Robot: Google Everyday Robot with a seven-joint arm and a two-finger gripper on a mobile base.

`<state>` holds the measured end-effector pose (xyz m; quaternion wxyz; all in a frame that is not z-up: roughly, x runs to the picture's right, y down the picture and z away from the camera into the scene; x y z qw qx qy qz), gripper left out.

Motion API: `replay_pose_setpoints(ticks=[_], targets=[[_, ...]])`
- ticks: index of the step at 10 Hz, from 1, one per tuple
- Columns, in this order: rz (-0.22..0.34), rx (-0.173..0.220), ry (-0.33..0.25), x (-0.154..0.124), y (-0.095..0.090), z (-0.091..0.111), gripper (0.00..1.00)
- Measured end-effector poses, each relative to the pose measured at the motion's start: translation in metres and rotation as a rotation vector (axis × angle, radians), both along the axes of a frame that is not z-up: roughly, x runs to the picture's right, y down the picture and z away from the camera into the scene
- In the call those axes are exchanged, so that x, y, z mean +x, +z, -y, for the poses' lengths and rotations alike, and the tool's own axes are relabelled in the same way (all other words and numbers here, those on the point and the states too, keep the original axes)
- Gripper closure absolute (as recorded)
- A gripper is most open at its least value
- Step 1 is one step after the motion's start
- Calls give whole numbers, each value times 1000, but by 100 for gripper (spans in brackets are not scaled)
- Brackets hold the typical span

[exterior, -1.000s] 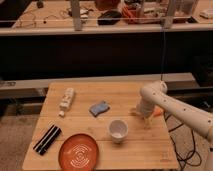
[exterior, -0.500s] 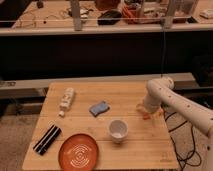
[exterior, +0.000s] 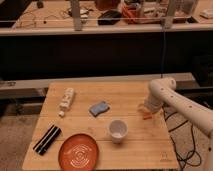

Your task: Drag the pepper across the table

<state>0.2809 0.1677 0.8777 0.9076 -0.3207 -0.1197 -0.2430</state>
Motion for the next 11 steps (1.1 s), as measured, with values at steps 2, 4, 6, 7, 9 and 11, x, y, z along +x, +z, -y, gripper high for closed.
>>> replay_pose_setpoints(ticks=[2, 4, 6, 7, 9, 11], targets=[[-17, 3, 4, 5, 1, 0, 20], [-42, 6, 17, 13, 3, 1, 20], [-75, 12, 34, 27, 2, 1, 20], [-93, 15, 49, 36, 2, 1, 20], [-118, 18, 79, 52, 2, 0, 20], [-139, 17, 104, 65, 2, -2, 20]])
